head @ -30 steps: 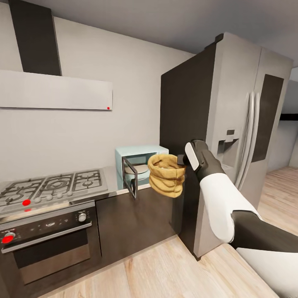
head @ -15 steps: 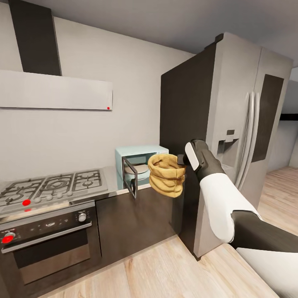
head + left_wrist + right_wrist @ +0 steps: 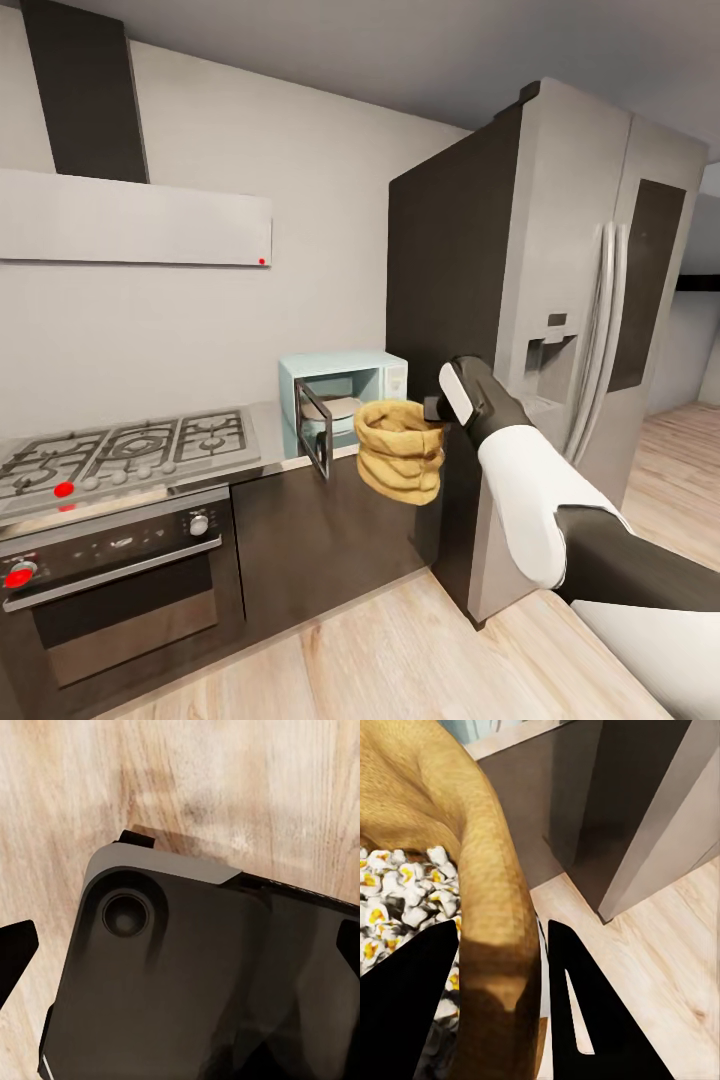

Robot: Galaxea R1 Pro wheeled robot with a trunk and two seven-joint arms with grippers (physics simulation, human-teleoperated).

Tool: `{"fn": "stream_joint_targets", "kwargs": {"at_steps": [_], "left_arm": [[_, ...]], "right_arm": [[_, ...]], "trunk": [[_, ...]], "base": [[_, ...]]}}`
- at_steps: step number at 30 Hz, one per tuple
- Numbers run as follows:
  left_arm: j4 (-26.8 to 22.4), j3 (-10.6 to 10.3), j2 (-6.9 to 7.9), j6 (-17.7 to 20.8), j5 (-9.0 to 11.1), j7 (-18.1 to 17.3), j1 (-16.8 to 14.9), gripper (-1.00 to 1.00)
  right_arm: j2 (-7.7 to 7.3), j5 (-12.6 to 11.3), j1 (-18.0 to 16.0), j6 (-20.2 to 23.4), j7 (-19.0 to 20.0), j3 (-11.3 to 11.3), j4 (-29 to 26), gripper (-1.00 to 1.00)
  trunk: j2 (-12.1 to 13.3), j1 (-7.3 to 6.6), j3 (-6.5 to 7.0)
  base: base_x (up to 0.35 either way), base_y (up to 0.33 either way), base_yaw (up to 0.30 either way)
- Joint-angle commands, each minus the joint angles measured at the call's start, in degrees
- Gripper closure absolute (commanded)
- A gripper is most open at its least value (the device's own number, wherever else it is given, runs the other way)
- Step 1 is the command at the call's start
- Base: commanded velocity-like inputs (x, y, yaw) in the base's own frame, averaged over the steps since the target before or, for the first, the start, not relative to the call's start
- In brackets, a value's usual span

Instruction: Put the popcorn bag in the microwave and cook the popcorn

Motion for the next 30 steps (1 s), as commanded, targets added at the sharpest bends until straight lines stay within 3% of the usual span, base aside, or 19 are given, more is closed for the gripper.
{"fn": "stream_joint_targets", "kwargs": {"at_steps": [1,8,13,19,30], "left_arm": [[0.0,0.1,-0.01,-0.1,0.3,0.0,0.0,-1.00],[0.0,0.1,-0.01,-0.1,0.3,0.0,0.0,-1.00],[0.0,0.1,-0.01,-0.1,0.3,0.0,0.0,-1.00],[-0.1,0.1,-0.03,-0.1,0.3,0.0,0.0,-1.00],[0.0,0.1,0.08,-0.1,0.3,0.0,0.0,-1.00]], "right_arm": [[0.06,-0.5,0.0,0.1,-0.5,-0.3,-0.1,1.00],[0.06,-0.5,0.0,0.1,-0.4,-0.2,-0.3,1.00],[0.06,-0.6,0.0,0.1,-0.4,-0.3,-5.7,1.00],[0.06,-0.6,0.0,0.1,-0.4,-0.3,-6.8,1.00],[0.06,0.2,0.0,0.1,-0.8,-0.2,-6.8,1.00]], "trunk": [[-0.1,0.01,-0.08],[-0.1,0.01,-0.08],[-0.1,0.01,-0.08],[-0.1,0.01,-0.08],[-0.1,0.01,-0.08]], "base": [[0.000,0.000,0.000],[0.000,0.000,0.000],[0.000,0.000,0.000],[0.000,0.000,0.000],[0.210,0.000,0.000]]}}
